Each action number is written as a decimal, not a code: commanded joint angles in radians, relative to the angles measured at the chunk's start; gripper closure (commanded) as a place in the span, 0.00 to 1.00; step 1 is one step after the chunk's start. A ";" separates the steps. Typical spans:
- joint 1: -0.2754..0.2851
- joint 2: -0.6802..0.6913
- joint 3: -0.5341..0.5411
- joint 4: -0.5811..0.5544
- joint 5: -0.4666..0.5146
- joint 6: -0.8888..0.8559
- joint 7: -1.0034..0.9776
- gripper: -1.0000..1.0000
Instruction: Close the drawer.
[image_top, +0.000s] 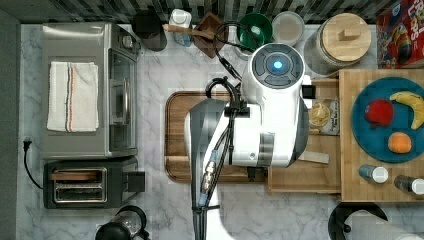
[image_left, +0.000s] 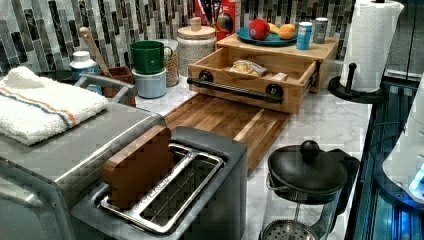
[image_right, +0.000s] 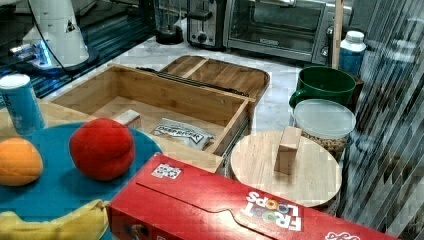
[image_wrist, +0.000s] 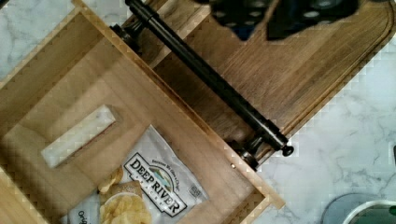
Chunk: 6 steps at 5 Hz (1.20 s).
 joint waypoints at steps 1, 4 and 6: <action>-0.002 0.015 0.017 -0.021 0.066 0.029 -0.185 0.00; 0.064 0.006 0.109 -0.169 0.119 0.097 -0.325 0.00; 0.064 -0.024 0.143 -0.310 0.160 0.196 -0.425 1.00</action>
